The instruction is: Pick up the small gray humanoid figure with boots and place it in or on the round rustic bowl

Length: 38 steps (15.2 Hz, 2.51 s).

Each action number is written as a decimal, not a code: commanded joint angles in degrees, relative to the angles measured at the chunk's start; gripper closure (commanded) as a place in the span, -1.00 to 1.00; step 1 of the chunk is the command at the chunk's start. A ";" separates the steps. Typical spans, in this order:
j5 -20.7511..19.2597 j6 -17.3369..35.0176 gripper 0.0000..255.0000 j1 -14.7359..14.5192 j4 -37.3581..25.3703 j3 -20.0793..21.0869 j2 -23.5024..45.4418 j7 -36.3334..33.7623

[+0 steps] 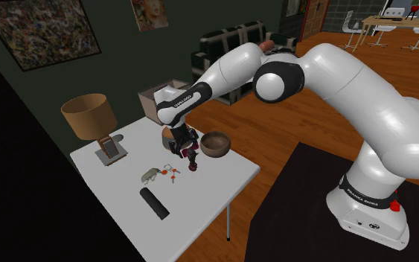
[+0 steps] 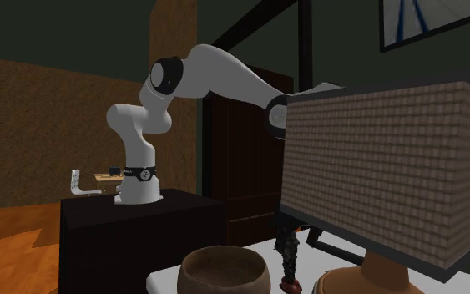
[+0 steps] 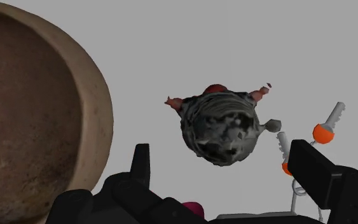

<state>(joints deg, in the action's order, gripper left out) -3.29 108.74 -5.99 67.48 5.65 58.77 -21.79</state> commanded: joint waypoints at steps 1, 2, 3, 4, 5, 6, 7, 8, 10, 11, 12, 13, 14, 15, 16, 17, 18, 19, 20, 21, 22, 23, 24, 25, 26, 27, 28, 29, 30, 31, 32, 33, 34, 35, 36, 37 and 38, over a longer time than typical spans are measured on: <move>-0.04 1.35 -1.00 0.10 1.07 -0.06 0.38 0.05; -0.05 1.73 -1.00 0.11 1.36 -0.06 0.47 0.04; -0.06 1.72 -1.00 0.11 1.33 -0.06 0.48 0.04; -0.06 1.72 -1.00 0.11 1.33 -0.05 0.49 0.04; -0.07 1.72 -1.00 0.11 1.32 -0.05 0.49 0.04; -0.07 1.72 -1.00 0.12 1.32 -0.05 0.49 0.03; -0.07 1.72 -1.00 0.12 1.32 -0.04 0.49 0.03; -0.08 1.72 -1.00 0.12 1.32 -0.04 0.49 0.03; -0.08 1.66 1.00 0.11 1.27 -0.03 0.50 0.01; -0.08 1.63 1.00 0.12 1.22 -0.03 0.50 0.03; -0.08 1.69 1.00 0.10 1.32 -0.02 0.47 0.00; -0.07 1.73 1.00 0.12 1.44 -0.02 0.39 0.01; -0.08 1.74 1.00 0.10 1.40 -0.02 0.44 0.00; -0.08 1.67 1.00 0.09 1.25 -0.02 0.53 -0.01; -0.07 1.62 1.00 0.06 1.14 -0.02 0.59 -0.04; -0.07 1.61 1.00 0.03 1.11 -0.01 0.61 -0.06; -0.07 1.56 1.00 0.02 1.03 -0.01 0.63 -0.07; -0.09 1.72 1.00 0.13 1.32 -0.03 0.49 0.03; -0.06 1.39 1.00 0.16 1.60 0.00 -0.11 0.02; -0.04 1.06 1.00 0.19 1.86 0.03 -0.70 0.01; -0.01 0.72 1.00 0.21 2.10 0.06 -1.28 0.00; 0.01 0.37 1.00 0.24 2.32 0.09 -1.85 0.00; 0.04 0.01 1.00 0.26 2.51 0.12 -2.40 -0.01; 0.07 -0.37 1.00 0.28 2.69 0.14 -2.95 -0.01; 0.09 -0.75 1.00 0.31 2.84 0.17 -3.49 -0.02; 0.12 -1.13 1.00 0.33 2.98 0.20 -4.02 -0.02; 0.15 -1.55 1.00 0.35 3.06 0.23 -4.51 -0.03; 0.18 -1.96 1.00 0.37 3.16 0.25 -5.02 -0.03; 0.20 -2.35 1.00 0.39 3.28 0.28 -5.54 -0.04; 0.23 -2.78 1.00 0.41 3.34 0.30 -6.02 -0.04; 0.26 -3.21 1.00 0.43 3.39 0.33 -6.50 -0.04; 0.29 -3.67 1.00 0.44 3.38 0.35 -6.95 -0.04; 0.32 -4.10 1.00 0.46 3.43 0.38 -7.43 -0.05; 0.35 -4.56 1.00 0.47 3.42 0.41 -7.88 -0.05; 0.37 -5.02 1.00 0.49 3.39 0.43 -8.32 -0.05; 0.40 -5.49 1.00 0.50 3.35 0.45 -8.75 -0.05; 0.43 -5.97 1.00 0.51 3.29 0.48 -9.16 -0.05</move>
<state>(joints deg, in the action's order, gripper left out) -2.88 103.05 -5.49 70.66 6.10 50.11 -21.82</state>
